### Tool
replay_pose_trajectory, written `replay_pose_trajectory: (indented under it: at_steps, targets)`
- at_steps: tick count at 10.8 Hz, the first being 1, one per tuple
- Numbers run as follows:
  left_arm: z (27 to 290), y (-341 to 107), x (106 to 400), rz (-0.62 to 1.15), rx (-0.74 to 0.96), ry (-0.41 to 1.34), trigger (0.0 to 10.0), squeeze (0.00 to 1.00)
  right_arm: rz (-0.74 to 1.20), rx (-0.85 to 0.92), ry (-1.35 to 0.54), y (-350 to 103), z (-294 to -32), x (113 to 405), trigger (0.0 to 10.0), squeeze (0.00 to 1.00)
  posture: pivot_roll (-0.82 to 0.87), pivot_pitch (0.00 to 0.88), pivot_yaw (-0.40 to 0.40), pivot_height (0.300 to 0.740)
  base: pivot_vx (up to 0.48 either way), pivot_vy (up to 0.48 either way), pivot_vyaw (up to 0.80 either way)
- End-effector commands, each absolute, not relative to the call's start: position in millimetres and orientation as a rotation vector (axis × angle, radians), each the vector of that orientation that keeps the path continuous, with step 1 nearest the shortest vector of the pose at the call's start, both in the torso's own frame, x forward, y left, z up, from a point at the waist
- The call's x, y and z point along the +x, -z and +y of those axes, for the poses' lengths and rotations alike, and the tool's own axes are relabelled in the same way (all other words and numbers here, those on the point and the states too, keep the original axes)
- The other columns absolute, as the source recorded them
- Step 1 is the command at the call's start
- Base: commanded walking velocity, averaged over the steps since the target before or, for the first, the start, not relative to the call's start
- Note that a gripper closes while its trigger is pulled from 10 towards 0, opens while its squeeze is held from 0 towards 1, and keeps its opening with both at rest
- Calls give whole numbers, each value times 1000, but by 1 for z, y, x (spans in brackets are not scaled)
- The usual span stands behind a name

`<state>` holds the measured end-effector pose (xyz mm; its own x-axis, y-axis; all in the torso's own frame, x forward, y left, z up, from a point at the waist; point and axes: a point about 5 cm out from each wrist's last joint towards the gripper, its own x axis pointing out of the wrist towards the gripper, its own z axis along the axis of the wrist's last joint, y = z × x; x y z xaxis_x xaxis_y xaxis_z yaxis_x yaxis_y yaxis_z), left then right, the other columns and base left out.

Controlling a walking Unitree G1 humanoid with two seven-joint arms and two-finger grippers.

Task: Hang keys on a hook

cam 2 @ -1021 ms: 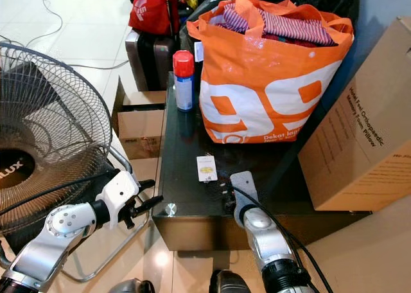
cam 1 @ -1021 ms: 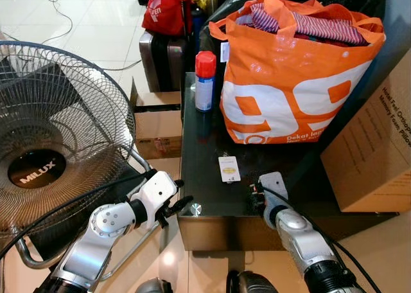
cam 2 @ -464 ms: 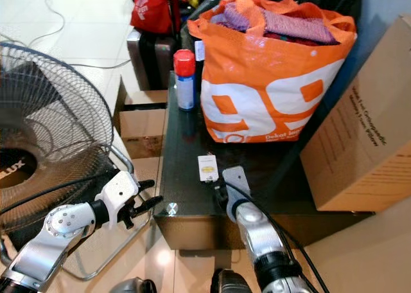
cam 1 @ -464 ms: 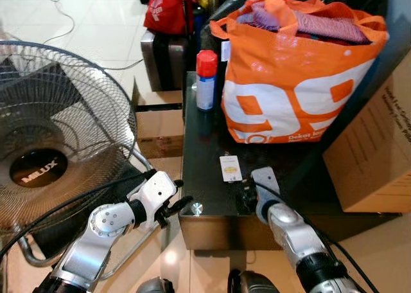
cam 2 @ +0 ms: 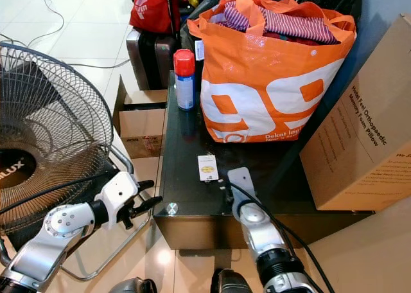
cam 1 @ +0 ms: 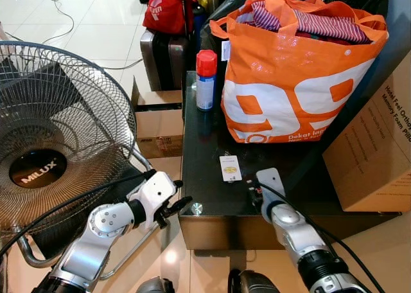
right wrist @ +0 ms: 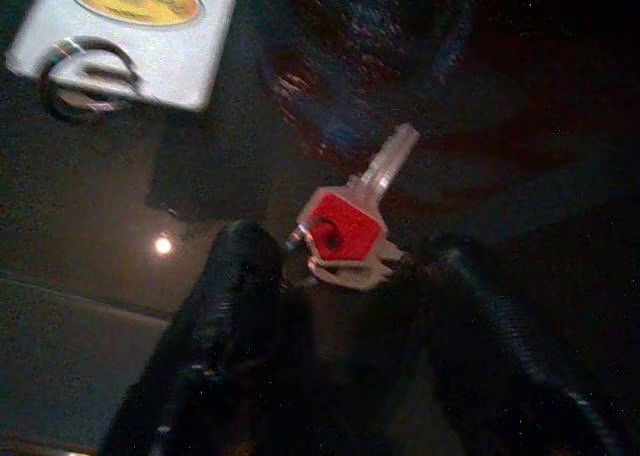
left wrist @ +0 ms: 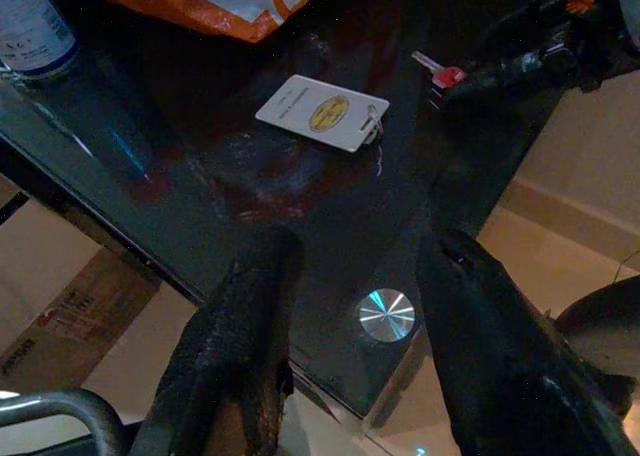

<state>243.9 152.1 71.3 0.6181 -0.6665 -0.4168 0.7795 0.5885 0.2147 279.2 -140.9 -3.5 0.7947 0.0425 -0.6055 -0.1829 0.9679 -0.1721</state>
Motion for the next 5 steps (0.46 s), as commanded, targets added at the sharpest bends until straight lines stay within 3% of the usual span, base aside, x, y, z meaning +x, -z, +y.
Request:
replay_pose_trajectory:
  at_steps: [1, 4, 5]
  targets:
    - [154, -71, 243, 318, 403, 858, 10000, 0, 631, -224, -114, 1, -143, 281, 0, 0, -85, 138, 18, 740, 0, 0, 0]
    - [152, -71, 244, 315, 401, 860, 10000, 0, 626, -222, -145, 3, -148, 274, 0, 0, -89, 137, 20, 740, 0, 0, 0]
    - [152, -71, 244, 315, 400, 861, 10000, 0, 625, -221, -146, 3, -150, 273, 2549, 0, -89, 136, 20, 740, 0, 0, 0]
